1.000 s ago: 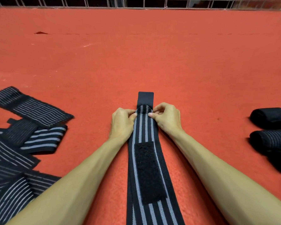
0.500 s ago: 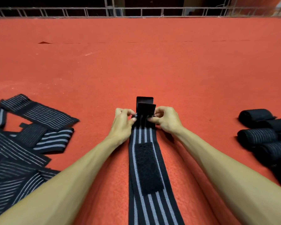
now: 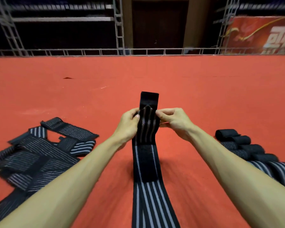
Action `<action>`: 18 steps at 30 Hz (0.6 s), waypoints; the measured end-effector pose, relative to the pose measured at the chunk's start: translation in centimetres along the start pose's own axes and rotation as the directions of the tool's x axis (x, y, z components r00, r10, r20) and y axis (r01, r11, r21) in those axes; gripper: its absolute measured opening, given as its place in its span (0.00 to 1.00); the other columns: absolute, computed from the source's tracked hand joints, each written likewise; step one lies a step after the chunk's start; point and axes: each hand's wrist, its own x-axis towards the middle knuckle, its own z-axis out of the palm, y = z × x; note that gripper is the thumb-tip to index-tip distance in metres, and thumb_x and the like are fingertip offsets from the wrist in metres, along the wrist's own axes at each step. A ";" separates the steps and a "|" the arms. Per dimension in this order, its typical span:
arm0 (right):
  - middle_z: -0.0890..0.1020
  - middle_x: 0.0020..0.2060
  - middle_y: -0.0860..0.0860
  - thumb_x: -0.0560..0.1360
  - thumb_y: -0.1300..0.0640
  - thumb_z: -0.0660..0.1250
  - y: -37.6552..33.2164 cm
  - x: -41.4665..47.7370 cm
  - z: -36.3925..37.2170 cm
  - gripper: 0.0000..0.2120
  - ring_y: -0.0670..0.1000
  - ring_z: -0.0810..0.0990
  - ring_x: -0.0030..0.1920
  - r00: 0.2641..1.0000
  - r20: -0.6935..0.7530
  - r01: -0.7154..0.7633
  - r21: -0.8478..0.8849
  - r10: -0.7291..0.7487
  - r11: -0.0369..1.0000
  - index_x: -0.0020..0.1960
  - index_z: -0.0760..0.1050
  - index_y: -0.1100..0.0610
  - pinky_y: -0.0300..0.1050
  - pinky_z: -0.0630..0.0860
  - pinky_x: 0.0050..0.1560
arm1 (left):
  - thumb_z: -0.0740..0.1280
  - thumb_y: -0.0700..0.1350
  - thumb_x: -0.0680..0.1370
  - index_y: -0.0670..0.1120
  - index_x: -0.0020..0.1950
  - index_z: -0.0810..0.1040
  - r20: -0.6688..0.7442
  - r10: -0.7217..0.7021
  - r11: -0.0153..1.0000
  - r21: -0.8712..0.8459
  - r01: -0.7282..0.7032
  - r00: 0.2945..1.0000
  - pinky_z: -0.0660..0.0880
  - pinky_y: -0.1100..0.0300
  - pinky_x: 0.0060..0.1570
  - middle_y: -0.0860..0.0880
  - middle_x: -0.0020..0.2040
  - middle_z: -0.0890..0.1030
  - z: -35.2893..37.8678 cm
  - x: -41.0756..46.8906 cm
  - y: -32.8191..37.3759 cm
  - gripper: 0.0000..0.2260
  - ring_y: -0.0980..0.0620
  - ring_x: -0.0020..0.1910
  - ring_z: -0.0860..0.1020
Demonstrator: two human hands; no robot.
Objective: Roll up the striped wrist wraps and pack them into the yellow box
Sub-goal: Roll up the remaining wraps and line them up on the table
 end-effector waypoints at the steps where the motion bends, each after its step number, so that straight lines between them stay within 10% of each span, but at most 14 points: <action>1: 0.84 0.43 0.58 0.78 0.59 0.67 -1.5 -1.1 -0.3 0.09 0.51 0.81 0.42 1.000 -0.003 0.022 0.000 -0.022 1.000 0.53 0.82 0.63 0.46 0.80 0.49 | 0.56 0.38 0.83 0.51 0.60 0.78 0.020 0.018 1.000 -0.001 -0.018 1.000 0.72 0.74 0.46 0.60 0.51 0.81 -0.2 -0.8 1.7 0.14 0.65 0.51 0.79; 8: 0.84 0.38 0.56 0.75 0.64 0.69 -9.8 -7.9 -1.6 0.04 0.48 0.83 0.37 0.990 -0.051 0.135 0.085 -0.131 0.987 0.46 0.82 0.64 0.40 0.79 0.38 | 0.56 0.34 0.82 0.48 0.62 0.77 0.085 0.120 0.993 0.007 -0.121 0.989 0.75 0.72 0.48 0.57 0.52 0.81 -0.7 -5.8 11.4 0.16 0.67 0.48 0.80; 12: 0.83 0.41 0.59 0.73 0.61 0.71 -13.9 -11.1 -2.3 0.08 0.53 0.80 0.42 0.985 0.009 0.170 0.109 -0.172 0.979 0.46 0.81 0.66 0.41 0.81 0.41 | 0.56 0.42 0.84 0.39 0.59 0.80 0.089 0.163 0.984 0.055 -0.168 0.983 0.75 0.49 0.58 0.42 0.55 0.83 -1.8 -7.9 15.7 0.14 0.52 0.50 0.79; 18: 0.78 0.59 0.68 0.70 0.58 0.72 -18.4 -13.4 -2.7 0.20 0.58 0.75 0.54 0.970 0.010 0.230 0.285 -0.243 0.931 0.57 0.78 0.71 0.51 0.75 0.62 | 0.61 0.43 0.82 0.36 0.51 0.81 0.080 0.059 0.970 -0.239 -0.038 0.995 0.74 0.65 0.28 0.43 0.38 0.81 -2.3 -9.5 21.2 0.13 0.54 0.32 0.77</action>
